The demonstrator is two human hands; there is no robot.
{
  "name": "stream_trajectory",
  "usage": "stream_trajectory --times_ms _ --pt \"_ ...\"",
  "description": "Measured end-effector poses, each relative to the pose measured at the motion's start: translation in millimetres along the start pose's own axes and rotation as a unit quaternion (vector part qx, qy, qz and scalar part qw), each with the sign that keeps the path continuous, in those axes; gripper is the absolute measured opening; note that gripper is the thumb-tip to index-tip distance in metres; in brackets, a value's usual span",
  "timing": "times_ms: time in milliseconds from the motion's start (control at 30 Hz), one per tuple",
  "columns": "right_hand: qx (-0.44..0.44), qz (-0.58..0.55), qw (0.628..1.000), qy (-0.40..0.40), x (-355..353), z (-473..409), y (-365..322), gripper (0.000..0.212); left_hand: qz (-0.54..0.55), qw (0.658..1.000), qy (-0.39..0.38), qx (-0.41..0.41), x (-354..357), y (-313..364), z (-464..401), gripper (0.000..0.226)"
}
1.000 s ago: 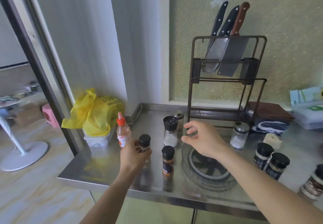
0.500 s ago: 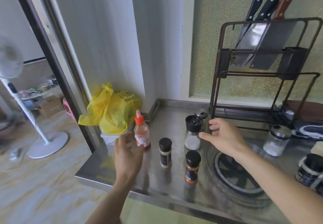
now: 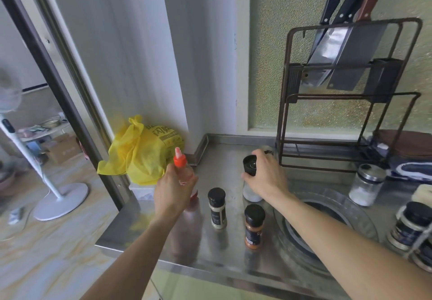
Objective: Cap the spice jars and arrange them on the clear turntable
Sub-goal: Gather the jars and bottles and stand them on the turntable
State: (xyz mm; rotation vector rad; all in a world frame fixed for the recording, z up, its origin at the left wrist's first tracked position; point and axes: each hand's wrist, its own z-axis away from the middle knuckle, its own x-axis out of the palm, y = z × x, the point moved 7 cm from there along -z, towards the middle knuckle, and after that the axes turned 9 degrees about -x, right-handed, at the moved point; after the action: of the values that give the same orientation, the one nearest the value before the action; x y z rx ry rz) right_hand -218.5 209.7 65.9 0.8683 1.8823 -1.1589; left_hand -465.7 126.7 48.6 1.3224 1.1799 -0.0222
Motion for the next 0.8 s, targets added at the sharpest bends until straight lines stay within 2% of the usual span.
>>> stream_trajectory --times_ms 133,233,333,433,533,667,800 --pt "0.002 -0.03 0.999 0.032 -20 1 1 0.06 0.031 0.997 0.039 0.051 -36 43 1 0.046" --pt "-0.001 -0.042 0.998 0.049 -47 0 1 0.06 0.053 0.993 0.036 0.095 -59 92 11 0.044" --pt "-0.002 -0.056 0.996 0.071 -84 -3 10 0.065 0.068 0.987 -0.004 0.144 -60 146 29 0.047" --pt "0.007 -0.033 0.996 0.08 -120 0 30 0.067 0.034 0.981 -0.063 0.183 -31 193 52 0.047" --pt "0.025 0.005 0.997 0.072 -141 9 58 0.064 0.003 0.977 -0.144 0.159 18 218 79 0.028" --pt "0.061 0.021 0.997 0.046 -146 27 95 0.067 0.002 0.963 -0.249 0.101 84 215 106 0.025" --pt "0.075 0.015 0.997 0.017 -135 38 120 0.06 -0.027 0.967 -0.243 0.068 124 199 115 0.02"
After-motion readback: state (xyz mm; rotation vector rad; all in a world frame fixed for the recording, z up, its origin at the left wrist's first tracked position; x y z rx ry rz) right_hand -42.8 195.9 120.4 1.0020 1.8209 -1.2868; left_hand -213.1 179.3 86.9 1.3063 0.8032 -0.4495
